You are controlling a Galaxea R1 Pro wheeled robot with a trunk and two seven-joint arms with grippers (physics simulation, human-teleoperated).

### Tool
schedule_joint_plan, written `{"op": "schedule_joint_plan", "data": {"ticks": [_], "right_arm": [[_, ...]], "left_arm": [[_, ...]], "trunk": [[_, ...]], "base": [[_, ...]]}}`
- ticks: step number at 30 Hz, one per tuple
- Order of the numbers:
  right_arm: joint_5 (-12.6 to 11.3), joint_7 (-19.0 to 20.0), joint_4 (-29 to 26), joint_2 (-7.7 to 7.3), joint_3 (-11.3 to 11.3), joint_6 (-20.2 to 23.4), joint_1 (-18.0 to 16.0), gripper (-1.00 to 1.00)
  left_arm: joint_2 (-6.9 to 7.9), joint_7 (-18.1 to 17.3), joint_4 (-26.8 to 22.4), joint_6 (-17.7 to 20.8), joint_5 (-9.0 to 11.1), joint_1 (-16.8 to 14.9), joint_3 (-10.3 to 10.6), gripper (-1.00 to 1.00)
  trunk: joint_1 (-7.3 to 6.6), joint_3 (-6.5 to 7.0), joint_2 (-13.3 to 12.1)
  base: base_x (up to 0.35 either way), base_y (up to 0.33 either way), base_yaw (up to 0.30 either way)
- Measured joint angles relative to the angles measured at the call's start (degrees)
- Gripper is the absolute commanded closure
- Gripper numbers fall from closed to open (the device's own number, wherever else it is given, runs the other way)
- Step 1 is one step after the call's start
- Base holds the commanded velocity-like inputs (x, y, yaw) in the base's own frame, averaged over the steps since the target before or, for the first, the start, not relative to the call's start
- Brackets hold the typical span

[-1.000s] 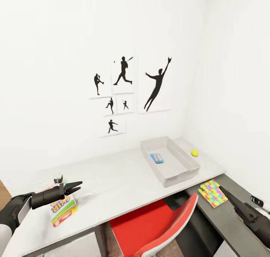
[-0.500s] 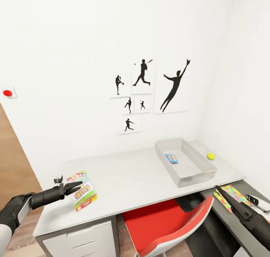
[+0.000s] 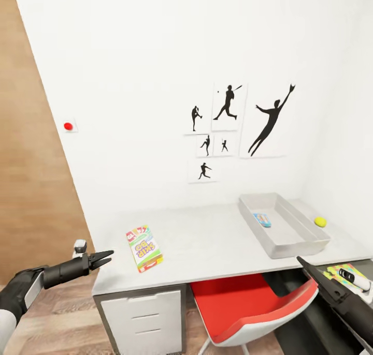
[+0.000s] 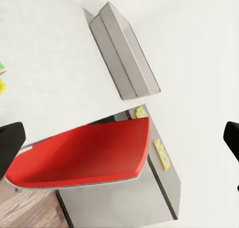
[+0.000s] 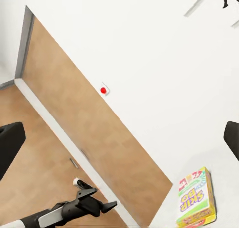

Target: Put all the toys in the child's room - the three board games (two on the bed and one on the table), the two jigsaw puzzles on the table, and the tennis ball on the table - inside the toy box on the table in the child's room.

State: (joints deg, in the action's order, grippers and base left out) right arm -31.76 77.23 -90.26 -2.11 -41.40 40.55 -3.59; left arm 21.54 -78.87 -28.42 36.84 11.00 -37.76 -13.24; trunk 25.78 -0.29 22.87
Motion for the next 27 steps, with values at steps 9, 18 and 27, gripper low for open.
{"op": "schedule_joint_plan", "data": {"ticks": [9,18,27], "right_arm": [[0.0,-0.5,0.0,0.00,0.1,0.0,0.0,-1.00],[0.0,-2.8,0.0,0.01,4.1,0.0,0.0,-1.00],[0.0,-5.7,0.0,0.00,5.3,0.1,0.0,-1.00]], "left_arm": [[0.00,0.0,0.0,0.0,0.0,0.0,0.0,-1.00],[0.37,-0.1,0.0,0.1,0.1,0.0,0.0,-1.00],[0.82,-0.1,-0.1,0.4,0.0,0.0,0.0,-1.00]], "trunk": [[-0.01,0.38,0.0],[-0.01,0.74,0.0],[-0.01,1.09,0.0]], "base": [[-0.067,0.043,0.267],[-0.007,0.004,0.268],[-0.001,0.000,0.269]]}}
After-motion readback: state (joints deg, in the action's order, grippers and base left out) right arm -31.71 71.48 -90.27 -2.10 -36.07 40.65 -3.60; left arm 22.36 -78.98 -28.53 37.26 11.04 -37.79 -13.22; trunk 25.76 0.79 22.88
